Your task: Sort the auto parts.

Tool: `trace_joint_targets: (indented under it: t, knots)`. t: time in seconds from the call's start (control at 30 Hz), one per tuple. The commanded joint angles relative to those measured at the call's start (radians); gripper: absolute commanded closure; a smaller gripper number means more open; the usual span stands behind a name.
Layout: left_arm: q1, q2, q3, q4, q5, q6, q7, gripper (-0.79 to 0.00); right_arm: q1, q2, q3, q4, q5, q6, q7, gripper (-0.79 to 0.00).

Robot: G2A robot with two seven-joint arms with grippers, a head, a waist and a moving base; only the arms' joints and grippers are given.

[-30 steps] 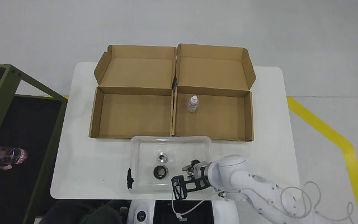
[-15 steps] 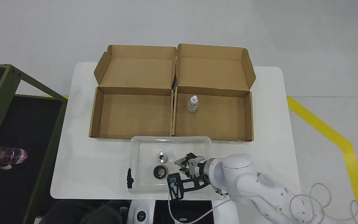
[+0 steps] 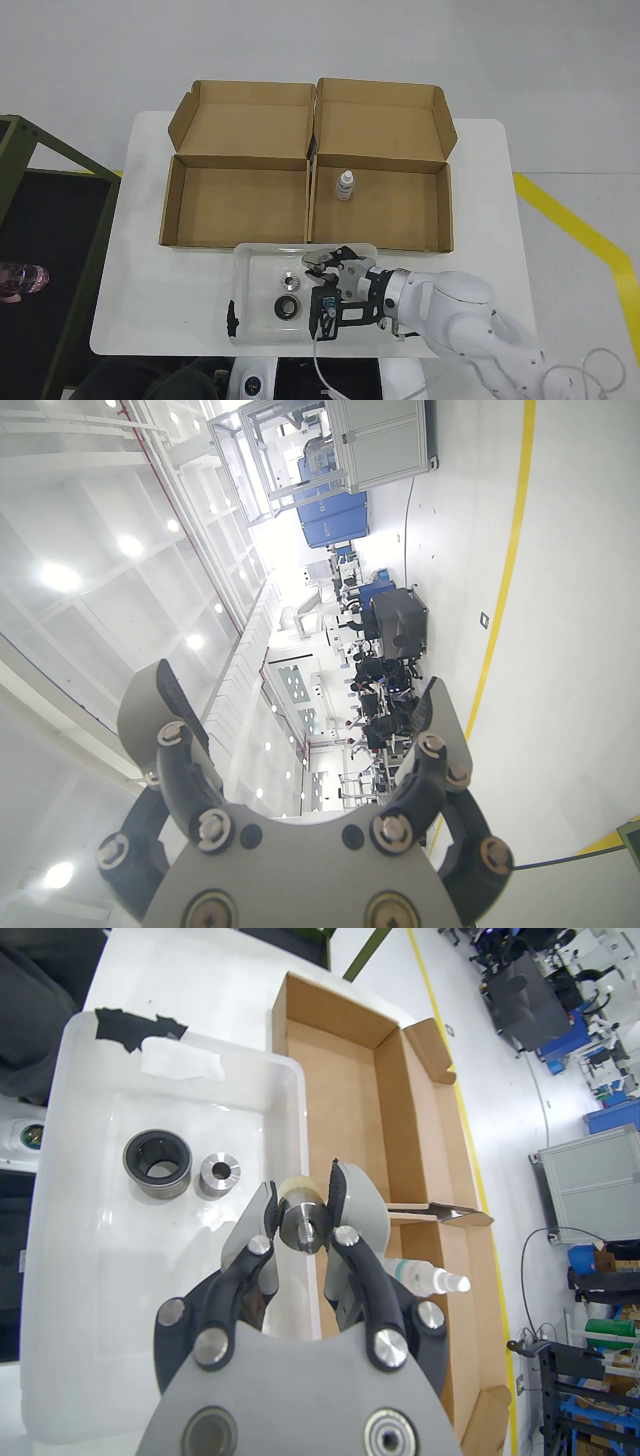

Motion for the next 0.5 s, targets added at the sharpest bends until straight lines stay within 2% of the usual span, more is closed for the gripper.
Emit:
trace_joint_targets:
  t: [0.0,0.47]
  knots:
    - [0.0,0.0,0.0,0.0,0.0,0.0,0.0,-0.785,-0.018,0.004,0.028,-0.009,-0.015,0.015,-0.042,0.0]
    - [0.0,0.0,0.0,0.0,0.0,0.0,0.0,-0.785,-0.099,0.017,0.157,-0.048,-0.07,0.094,-0.223,0.0]
